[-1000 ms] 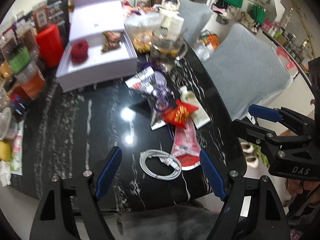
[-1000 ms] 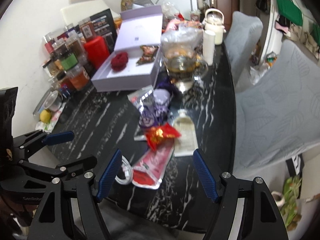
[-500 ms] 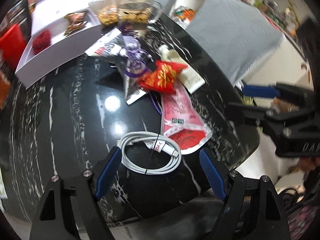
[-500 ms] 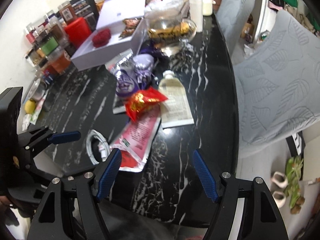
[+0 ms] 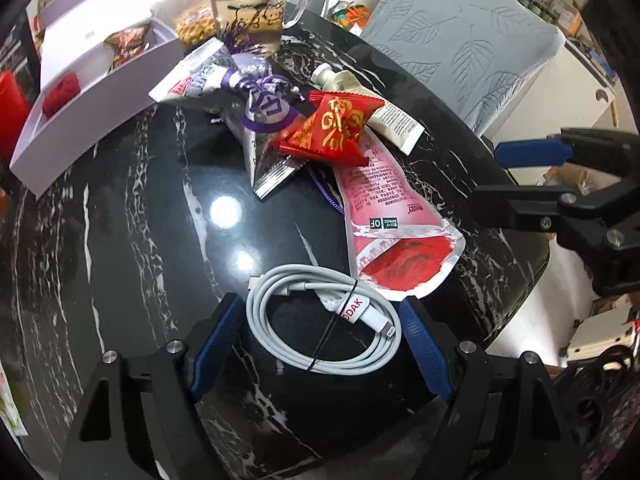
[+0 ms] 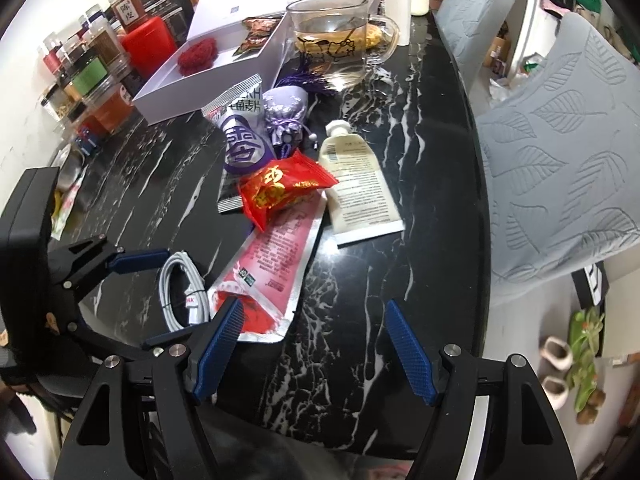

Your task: Organize soft objects

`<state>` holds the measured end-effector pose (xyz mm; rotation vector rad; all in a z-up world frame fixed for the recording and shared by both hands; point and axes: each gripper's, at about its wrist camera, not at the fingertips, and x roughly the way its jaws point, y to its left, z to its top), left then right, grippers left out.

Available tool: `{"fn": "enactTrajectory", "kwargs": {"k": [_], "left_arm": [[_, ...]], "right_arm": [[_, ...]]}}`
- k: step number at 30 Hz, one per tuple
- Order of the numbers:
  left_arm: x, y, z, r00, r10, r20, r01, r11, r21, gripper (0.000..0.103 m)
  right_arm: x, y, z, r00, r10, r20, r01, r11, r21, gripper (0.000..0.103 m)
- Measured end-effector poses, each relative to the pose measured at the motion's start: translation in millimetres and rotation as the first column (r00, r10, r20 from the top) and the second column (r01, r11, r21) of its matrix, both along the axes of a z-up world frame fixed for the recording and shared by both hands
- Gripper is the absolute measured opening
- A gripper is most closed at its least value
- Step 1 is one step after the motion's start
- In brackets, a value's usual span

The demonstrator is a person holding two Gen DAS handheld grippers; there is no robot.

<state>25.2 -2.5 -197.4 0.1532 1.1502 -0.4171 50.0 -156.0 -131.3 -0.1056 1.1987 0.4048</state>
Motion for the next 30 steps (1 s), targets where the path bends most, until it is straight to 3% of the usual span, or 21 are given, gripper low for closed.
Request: {"fn": "enactTrajectory", "kwargs": {"k": [7,19,30], "left_arm": [[-5.0,-8.6,-3.0,0.997,-0.060,0.055,0.057,0.996,0.065,0.080],[-5.2,11.5,9.4,0.999,0.011,0.048,-0.012,0.999,0.033,0.077],[9.2,37.1,38.0,0.989,0.142,0.048,-0.140,0.990,-0.032,0.077]], "right_arm": [[3.0,6.9,0.1,1.000,0.012,0.003,-0.012,1.000,-0.011,0.074],[5.8,10.0,-4.3,1.000,0.006,-0.015,-0.007,1.000,-0.008,0.074],[20.6,22.2,0.6,1.000,-0.002,0.001,0.002,1.000,0.023,0.074]]}}
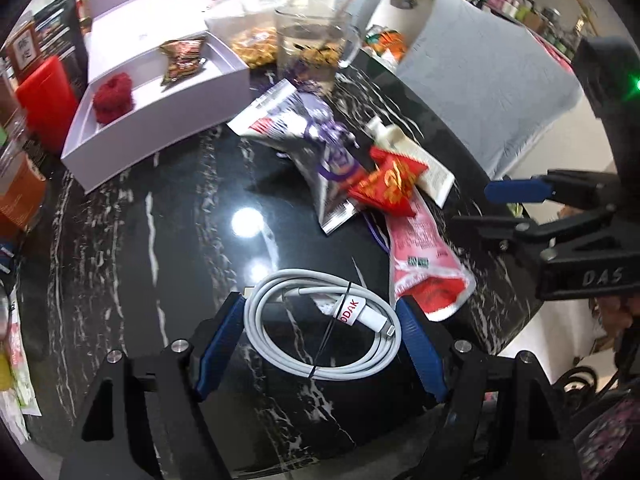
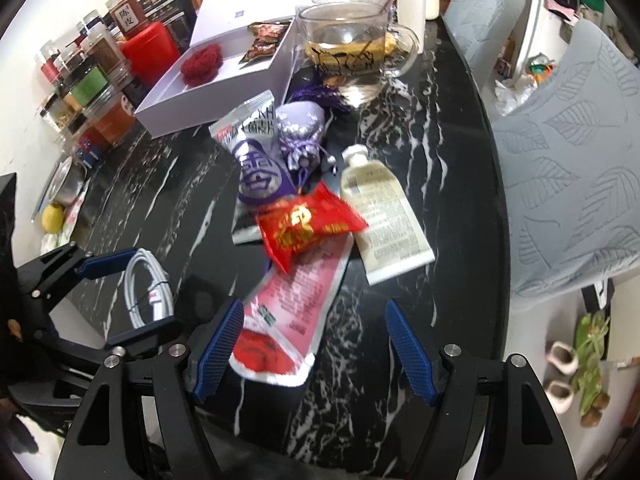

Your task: Organize soft objects

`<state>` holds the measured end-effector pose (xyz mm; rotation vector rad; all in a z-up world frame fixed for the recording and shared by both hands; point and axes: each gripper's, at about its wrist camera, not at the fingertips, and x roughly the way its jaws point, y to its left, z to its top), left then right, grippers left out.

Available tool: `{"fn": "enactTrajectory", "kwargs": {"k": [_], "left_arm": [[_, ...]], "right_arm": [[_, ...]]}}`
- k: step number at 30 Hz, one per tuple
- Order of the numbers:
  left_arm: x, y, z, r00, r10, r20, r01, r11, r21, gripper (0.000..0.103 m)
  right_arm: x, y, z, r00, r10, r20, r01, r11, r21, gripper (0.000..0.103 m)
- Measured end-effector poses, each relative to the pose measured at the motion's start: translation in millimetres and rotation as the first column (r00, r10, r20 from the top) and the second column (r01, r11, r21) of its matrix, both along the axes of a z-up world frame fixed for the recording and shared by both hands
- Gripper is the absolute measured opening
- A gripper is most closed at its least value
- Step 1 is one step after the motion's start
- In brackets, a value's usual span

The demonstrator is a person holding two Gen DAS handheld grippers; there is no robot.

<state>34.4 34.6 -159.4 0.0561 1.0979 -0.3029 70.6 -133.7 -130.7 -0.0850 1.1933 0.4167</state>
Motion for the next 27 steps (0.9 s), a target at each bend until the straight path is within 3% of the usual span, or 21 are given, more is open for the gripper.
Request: {"fn": "enactTrajectory", "kwargs": {"k": [9,27], "left_arm": [[23.7,15.7,7.6,0.999,0.040,-0.007,-0.040,0.998,-0.055,0.077],[70.6,36.3,-6.5,1.000,-0.008,-0.018,0.007,0.998,-0.063,0.077]], "right_arm": [[26.6,24.3,-7.2,0.998,0.048,0.030,-0.047,0.998,-0.033,0.081],[56.1,58.9,-32.8,0.991,0.133,0.031,-0.127,0.979,-0.157,0.077]]}}
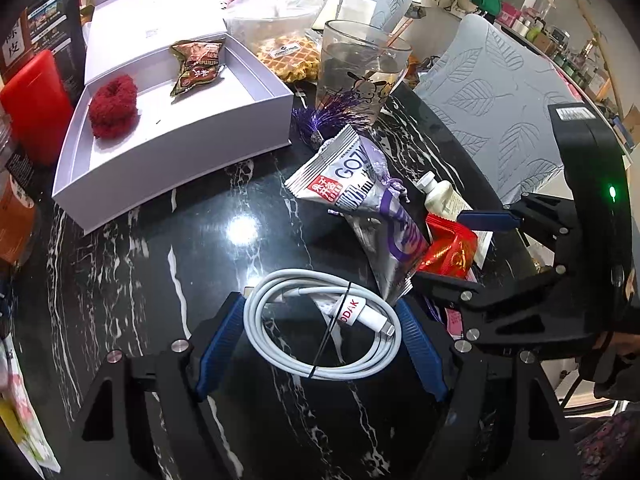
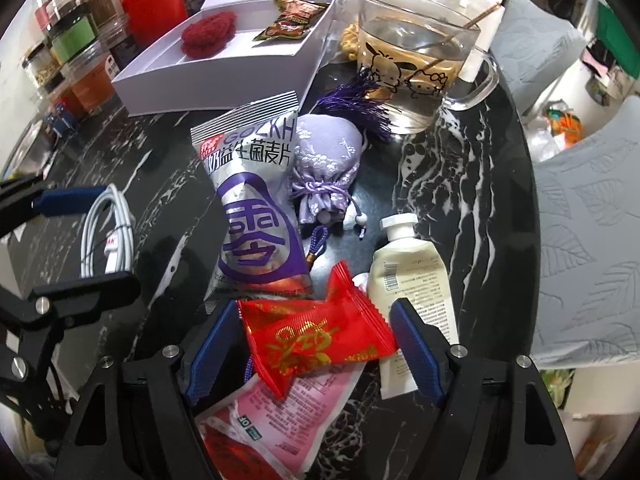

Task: Organize soft objects
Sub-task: 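Grasp the red candy packet with the right gripper and lift it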

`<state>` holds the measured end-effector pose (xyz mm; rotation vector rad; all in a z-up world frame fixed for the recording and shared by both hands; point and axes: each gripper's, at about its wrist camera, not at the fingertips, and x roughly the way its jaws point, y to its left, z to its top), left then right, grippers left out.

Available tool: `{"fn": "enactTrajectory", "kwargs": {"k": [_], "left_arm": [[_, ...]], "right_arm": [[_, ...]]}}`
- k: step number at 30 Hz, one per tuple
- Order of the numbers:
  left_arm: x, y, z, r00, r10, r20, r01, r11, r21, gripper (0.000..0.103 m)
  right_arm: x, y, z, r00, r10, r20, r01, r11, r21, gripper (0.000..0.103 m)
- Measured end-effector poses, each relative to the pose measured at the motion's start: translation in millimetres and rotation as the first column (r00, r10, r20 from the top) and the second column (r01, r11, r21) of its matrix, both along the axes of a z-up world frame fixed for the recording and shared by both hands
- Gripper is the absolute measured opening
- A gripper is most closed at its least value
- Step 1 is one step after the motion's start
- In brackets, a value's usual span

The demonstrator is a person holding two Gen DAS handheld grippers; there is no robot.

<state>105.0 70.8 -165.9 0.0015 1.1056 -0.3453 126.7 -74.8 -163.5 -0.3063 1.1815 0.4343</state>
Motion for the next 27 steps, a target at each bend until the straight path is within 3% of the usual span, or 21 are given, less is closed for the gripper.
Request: {"fn": "enactTrajectory", "kwargs": {"k": [9,17,27], "left_arm": [[-0.6,0.3,1.2,1.000,-0.023,0.013,0.023,1.000,0.003,0.077],[-6.4,2.6,18.7,1.000,-0.002,0.025,0.002,1.000,0.003,0.077],[-21.7,0.7,57.4,0.996,0.027,0.088,-0.028,1.000,0.010,0.077]], "right_arm": [[-9.1,5.3,-0.6,0.999,0.025,0.029,-0.024,0.998,-0.059,0.062],[-14.0,2.1,7.9,0.999,-0.012,0.036,0.013,1.000,-0.026,0.060],[-20.9,-9.7,42.8,0.996,-0.051,0.072,0.048,0.998,0.031,0.060]]}}
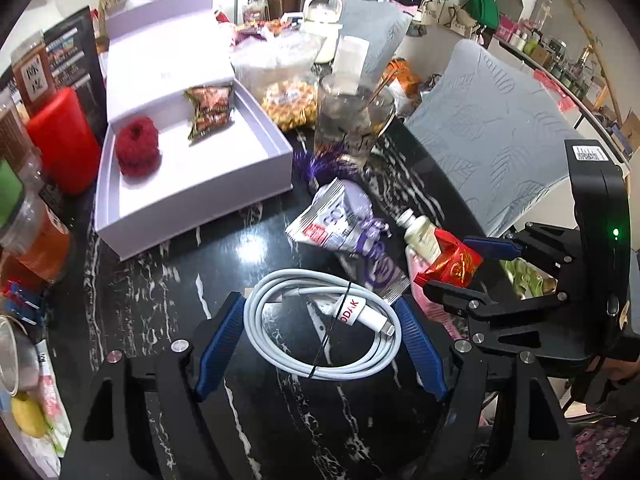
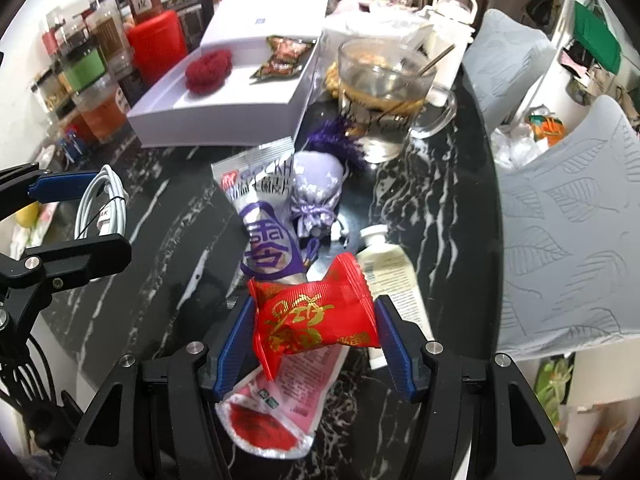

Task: Organize soft objects
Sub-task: 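Grasp the red candy packet with the right gripper and lift it, then carry the white cable with the left gripper while the right gripper carries the candy packet to the box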

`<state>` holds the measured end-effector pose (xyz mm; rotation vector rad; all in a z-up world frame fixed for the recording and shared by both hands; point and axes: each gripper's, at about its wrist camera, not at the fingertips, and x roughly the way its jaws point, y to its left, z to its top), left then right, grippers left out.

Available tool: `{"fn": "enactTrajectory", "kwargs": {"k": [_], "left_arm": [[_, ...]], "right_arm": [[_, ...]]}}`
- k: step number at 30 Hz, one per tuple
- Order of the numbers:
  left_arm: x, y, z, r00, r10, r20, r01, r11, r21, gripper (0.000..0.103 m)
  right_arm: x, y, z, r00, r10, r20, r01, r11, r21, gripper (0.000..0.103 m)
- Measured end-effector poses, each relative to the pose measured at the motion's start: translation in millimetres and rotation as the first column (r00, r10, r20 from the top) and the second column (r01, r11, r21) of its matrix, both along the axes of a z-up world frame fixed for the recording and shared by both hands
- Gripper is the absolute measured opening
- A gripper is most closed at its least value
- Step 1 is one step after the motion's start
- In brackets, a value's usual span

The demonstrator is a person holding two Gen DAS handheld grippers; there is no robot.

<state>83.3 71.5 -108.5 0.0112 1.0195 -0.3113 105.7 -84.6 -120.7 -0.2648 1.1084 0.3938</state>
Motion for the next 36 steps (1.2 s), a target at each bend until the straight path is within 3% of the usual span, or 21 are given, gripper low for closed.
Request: {"fn": "enactTrajectory", "kwargs": {"k": [10,19,36], "left_arm": [[-18.5,-11.5,48.4,0.995,0.052,0.085,-0.053,0.999,0.001,0.077],[-35.2,-11.1,83.4,0.976,0.142,0.163,-0.144,0.990,0.003,0.077],[-55.6,29.7,117.4,0.936,0.267,0.232,-0.273,0.962,-0.003,0.077]], "right_arm": [[-14.4,-10.8,43.9,0.998,0.027,0.061,-0.030,0.998,0.047,0.060],[-25.0,-15.7,79.7,0.993,0.067,0.099,-0.078,0.991,0.112,0.060],[-36.7,16.4,115.7,0.975,0.171,0.144,-0.197,0.960,0.199,0.060]]}}
